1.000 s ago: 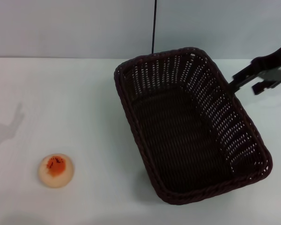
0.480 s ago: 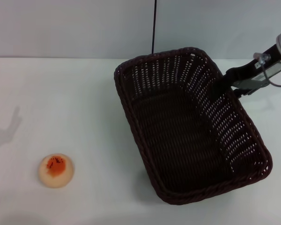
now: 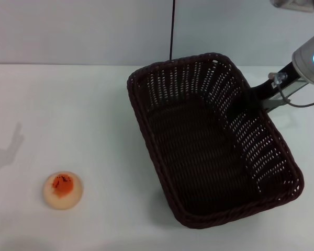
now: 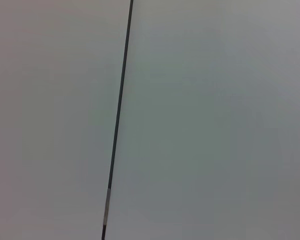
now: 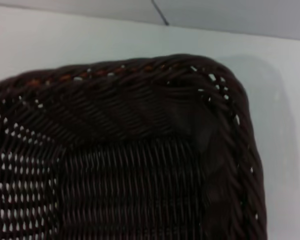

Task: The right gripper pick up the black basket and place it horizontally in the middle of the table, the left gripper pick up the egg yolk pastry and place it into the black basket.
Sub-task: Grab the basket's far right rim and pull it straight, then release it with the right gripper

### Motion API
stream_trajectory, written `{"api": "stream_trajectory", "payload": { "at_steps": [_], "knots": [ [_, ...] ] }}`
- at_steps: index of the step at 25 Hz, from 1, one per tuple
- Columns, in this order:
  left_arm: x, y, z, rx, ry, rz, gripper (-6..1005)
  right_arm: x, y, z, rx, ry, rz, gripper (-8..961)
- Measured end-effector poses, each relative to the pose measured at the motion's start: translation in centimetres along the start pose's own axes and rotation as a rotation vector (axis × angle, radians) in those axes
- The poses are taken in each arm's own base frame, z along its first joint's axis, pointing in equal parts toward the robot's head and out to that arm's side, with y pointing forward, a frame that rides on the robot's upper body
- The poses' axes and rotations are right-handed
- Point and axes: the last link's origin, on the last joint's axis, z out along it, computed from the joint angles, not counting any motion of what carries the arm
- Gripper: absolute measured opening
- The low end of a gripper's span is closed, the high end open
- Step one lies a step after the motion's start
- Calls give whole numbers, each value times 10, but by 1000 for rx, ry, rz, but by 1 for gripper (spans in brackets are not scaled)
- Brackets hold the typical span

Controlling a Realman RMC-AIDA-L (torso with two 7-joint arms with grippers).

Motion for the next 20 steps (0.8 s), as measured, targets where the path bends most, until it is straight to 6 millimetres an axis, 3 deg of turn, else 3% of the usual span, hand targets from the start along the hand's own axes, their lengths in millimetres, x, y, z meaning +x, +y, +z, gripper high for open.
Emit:
{"api": "stream_trajectory", "payload": {
  "at_steps": [3, 6, 12, 17, 20],
  "knots": [
    [0, -1, -2, 4, -3, 1, 833, 0, 1, -1, 2, 2, -6, 617],
    [0, -2, -4, 7, -6, 2, 832, -1, 1, -3, 7, -6, -23, 412],
    [-1, -3, -11, 18, -10, 2, 831, -4, 1, -17, 36, -29, -151, 289],
    [0, -4, -22, 23, -18, -8, 830, -4, 9, -33, 25, 0, -383, 187],
    [-1, -4, -25, 28, -21, -9, 830, -5, 11, -36, 25, 2, -434, 172]
  ]
}}
